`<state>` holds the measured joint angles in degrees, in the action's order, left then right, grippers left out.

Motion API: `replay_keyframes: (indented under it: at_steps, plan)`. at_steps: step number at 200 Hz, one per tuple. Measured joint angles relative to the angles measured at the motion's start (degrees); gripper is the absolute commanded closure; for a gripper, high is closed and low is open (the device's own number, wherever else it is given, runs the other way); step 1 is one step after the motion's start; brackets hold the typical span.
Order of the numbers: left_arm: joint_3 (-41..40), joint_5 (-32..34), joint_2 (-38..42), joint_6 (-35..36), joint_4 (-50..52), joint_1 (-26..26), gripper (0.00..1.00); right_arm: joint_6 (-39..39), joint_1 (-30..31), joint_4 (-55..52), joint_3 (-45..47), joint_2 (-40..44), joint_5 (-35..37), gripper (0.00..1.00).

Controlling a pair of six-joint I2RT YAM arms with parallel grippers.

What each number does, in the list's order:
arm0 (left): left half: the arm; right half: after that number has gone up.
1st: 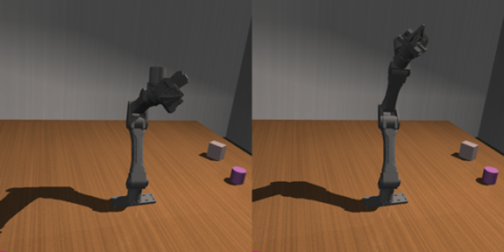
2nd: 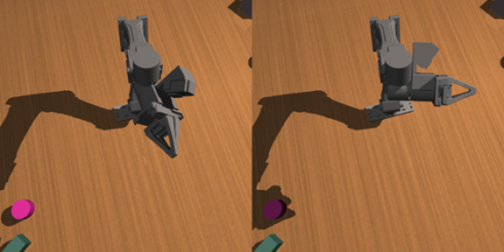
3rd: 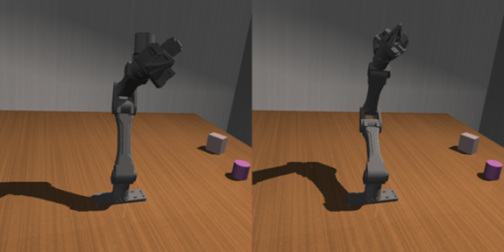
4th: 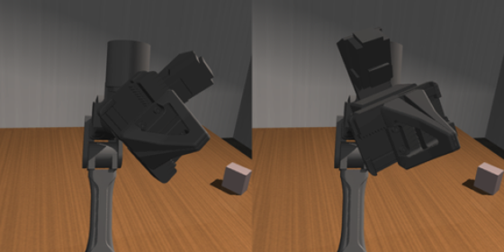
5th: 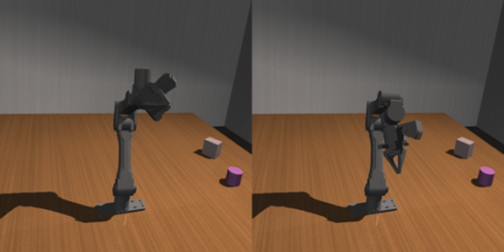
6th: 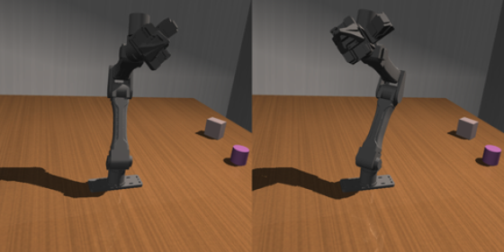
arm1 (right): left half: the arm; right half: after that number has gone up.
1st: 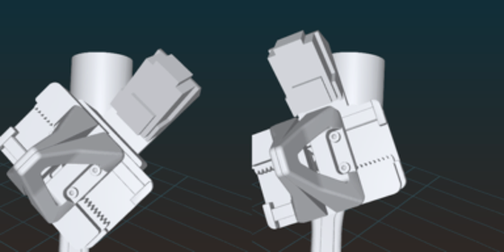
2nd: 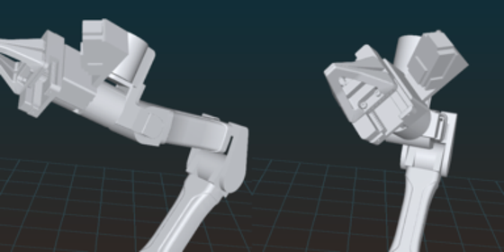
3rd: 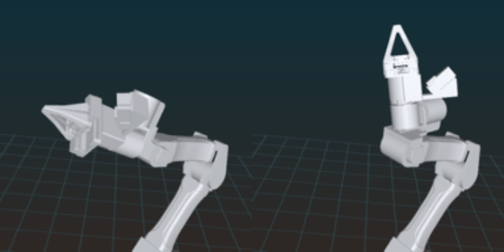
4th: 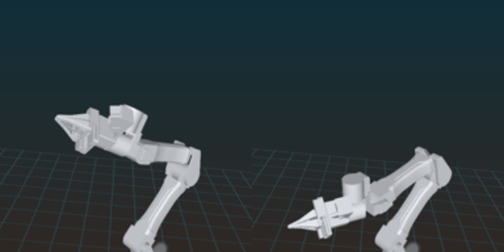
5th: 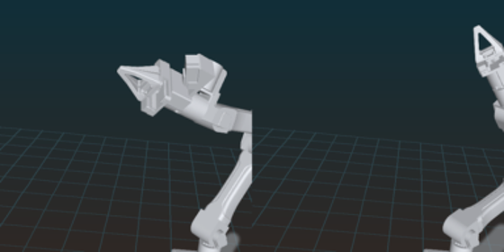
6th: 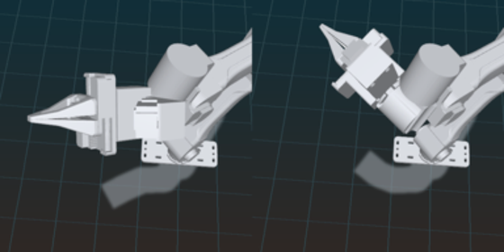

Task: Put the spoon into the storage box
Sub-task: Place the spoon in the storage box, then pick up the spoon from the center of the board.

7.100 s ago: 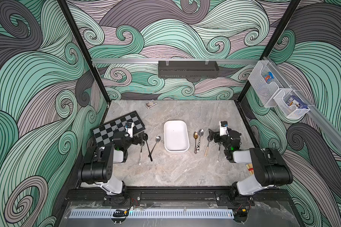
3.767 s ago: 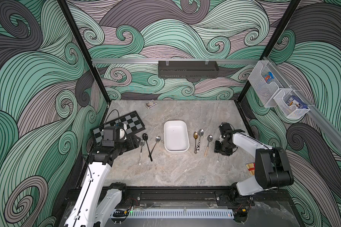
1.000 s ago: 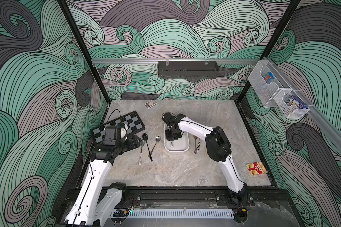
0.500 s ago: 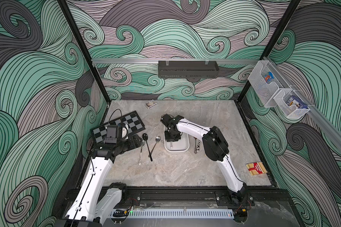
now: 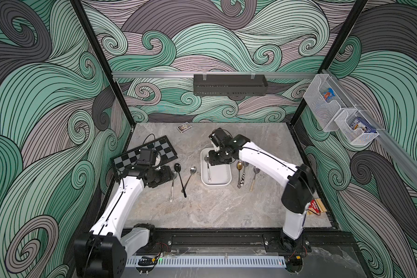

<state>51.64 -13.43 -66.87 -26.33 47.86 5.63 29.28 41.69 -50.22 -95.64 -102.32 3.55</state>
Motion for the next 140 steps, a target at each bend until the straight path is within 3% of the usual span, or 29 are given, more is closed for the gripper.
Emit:
replay_keyframes:
  at_steps: [50, 80, 114, 140]
  plan:
    - [-2.29, 2.36, -11.45, -6.75, -3.39, 3.56, 0.40, -3.91, -6.38, 5.38, 18.29, 18.51, -3.28, 0.48]
    - [-3.45, 4.22, -15.63, -8.72, -6.19, 4.74, 0.42, -5.73, -7.56, 6.03, 23.61, 22.51, -4.42, 0.48]
    - [-3.45, 7.56, -20.74, -8.85, -7.48, 5.27, 0.52, -7.34, -8.33, 7.23, 26.80, 24.46, -6.19, 0.48]
    - [-2.93, 8.94, -23.71, -8.81, -8.09, 5.33, 0.52, -7.93, -8.90, 8.09, 29.20, 25.83, -7.17, 0.47]
